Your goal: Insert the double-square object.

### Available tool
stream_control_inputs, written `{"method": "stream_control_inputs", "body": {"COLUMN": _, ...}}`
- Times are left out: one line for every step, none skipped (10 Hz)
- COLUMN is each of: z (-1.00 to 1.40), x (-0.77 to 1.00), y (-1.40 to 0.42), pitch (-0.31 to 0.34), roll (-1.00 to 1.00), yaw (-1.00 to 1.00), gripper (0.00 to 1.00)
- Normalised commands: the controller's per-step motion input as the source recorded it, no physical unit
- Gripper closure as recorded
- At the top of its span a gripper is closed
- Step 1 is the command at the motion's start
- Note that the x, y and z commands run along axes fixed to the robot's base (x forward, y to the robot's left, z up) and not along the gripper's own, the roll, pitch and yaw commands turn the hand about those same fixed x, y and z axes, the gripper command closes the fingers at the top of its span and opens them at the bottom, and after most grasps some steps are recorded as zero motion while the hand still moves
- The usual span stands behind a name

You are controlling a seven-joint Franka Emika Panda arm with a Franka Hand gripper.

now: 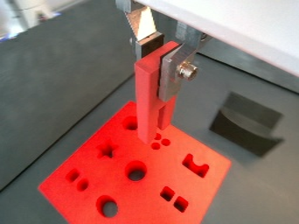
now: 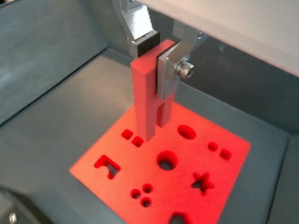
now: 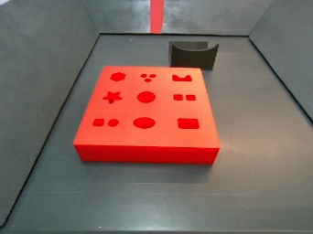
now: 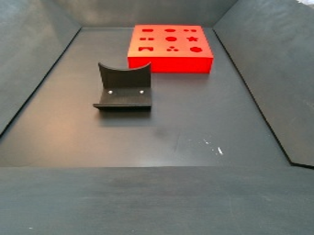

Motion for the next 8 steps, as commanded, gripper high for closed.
{"method": "stream_control_inputs", "body": {"z": -0.19, "x": 0.3, "y": 0.0, "pitch": -0.146, "roll": 0.0, "yaw": -0.8, "gripper": 1.0}}
{"method": "stream_control_inputs", "body": {"z": -0.21, "x": 0.31, "y": 0.0, "pitch": -0.174, "roll": 0.0, "yaw": -0.77, "gripper": 1.0}}
{"method": "stream_control_inputs", "body": {"z": -0.25, "x": 0.3, "y": 0.0, "pitch": -0.166, "roll": 0.02, "yaw": -0.78, "gripper": 1.0}}
{"method": "stream_control_inputs", "body": {"z": -0.37, "x": 0.33, "y": 0.0, "pitch": -0.107, "roll": 0.1, "yaw": -0.78, "gripper": 1.0}}
{"method": "stream_control_inputs", "body": {"z": -0.42, "x": 0.32, "y": -0.01, "pitch": -0.04, "roll": 0.14, "yaw": -0.79, "gripper": 1.0}}
{"method": "stream_control_inputs", "body": {"z": -0.36, "x": 0.29, "y": -0.01, "pitch": -0.019, "roll": 0.16, "yaw": -0.79, "gripper": 1.0}}
{"method": "stream_control_inputs", "body": {"z": -0.35, "x": 0.27, "y": -0.01, "pitch": -0.02, "roll": 0.15, "yaw": -0.81, "gripper": 1.0}}
{"method": "stream_control_inputs", "body": {"z": -0.32, "x": 0.29, "y": -0.01, "pitch": -0.016, "roll": 0.15, "yaw": -0.79, "gripper": 1.0}}
